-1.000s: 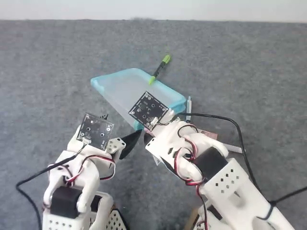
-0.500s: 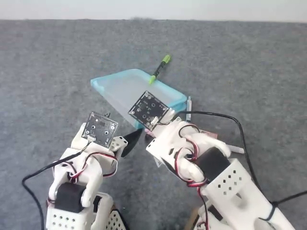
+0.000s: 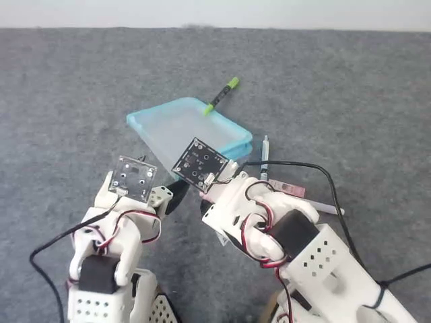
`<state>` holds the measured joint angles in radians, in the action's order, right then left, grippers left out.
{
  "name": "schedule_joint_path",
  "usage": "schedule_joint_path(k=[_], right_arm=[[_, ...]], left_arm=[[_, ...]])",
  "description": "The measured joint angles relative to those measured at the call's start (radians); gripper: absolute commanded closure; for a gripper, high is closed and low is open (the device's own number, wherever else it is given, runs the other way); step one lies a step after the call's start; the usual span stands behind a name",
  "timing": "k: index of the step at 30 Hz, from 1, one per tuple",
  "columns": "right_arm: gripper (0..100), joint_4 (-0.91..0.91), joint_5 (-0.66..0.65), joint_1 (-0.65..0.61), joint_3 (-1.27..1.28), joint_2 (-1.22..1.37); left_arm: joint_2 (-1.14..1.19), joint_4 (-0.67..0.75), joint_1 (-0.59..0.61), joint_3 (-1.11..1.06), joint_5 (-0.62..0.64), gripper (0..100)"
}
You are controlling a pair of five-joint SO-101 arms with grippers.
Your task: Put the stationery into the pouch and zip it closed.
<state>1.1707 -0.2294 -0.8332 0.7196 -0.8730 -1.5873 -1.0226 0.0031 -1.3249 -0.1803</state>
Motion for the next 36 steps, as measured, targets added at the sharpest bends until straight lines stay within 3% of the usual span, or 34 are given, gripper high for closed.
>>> schedule_joint_path(k=[18,36], right_arm=[[99.2,0.015,-0.034,0.055,0.015,0.000],[99.2,-0.046,-0.106,0.206,0.115,-0.002]], left_arm=[[0.000,0.015,0.000,-0.012,-0.012,89],[0.002,0.015,0.000,-0.035,-0.012,90]])
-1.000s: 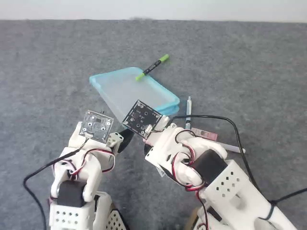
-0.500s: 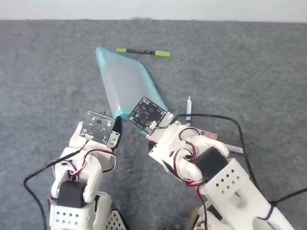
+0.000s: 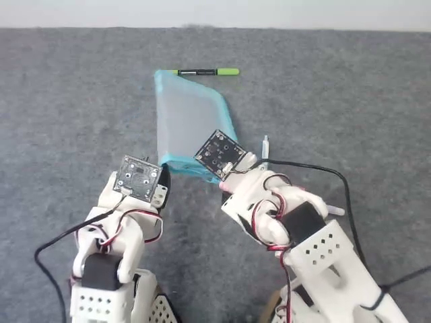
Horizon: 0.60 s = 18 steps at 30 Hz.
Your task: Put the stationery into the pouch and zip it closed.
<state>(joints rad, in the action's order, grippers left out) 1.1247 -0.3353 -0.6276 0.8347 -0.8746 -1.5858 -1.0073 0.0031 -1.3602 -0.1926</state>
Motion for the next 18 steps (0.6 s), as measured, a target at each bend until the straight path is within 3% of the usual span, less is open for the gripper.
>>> schedule_joint_path(k=[6,18], right_arm=[[99.2,0.000,-0.006,0.049,0.023,-0.002],[99.1,0.005,0.031,0.025,0.034,-0.002]], left_arm=[[0.000,0.000,0.000,-0.002,0.002,90],[0.000,0.000,0.002,-0.038,0.003,89]])
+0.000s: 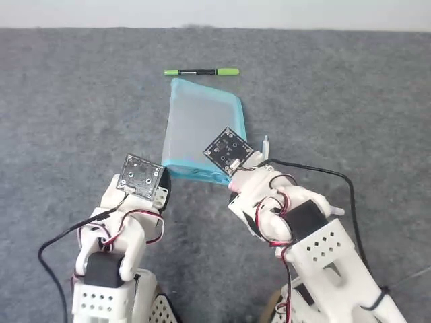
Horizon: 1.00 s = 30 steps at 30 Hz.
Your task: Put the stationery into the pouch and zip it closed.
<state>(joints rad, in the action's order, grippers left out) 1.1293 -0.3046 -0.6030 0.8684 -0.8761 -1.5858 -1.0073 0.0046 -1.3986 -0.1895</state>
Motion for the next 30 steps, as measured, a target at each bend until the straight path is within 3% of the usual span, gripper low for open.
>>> schedule_joint_path(k=[30], right_arm=[[99.1,-0.075,0.040,-0.014,0.069,0.000]], left_arm=[[0.000,0.000,0.002,-0.017,0.017,89]])
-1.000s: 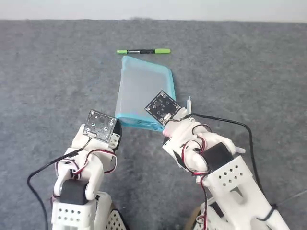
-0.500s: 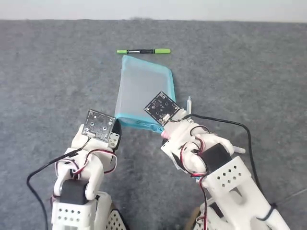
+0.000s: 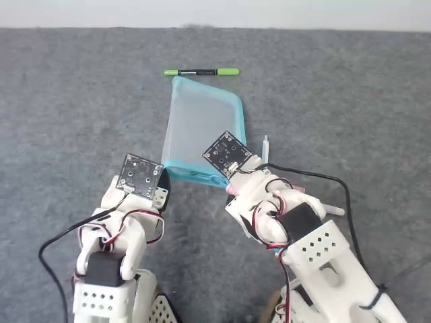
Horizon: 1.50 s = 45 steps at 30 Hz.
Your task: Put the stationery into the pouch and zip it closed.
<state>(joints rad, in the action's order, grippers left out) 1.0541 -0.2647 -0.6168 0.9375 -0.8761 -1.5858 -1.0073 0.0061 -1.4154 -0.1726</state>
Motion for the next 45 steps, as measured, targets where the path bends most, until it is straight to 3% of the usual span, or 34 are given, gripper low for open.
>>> schedule_joint_path(k=[45], right_arm=[[99.1,-0.055,0.000,0.000,0.044,0.000]], left_arm=[[-0.003,0.000,0.000,0.000,0.003,89]])
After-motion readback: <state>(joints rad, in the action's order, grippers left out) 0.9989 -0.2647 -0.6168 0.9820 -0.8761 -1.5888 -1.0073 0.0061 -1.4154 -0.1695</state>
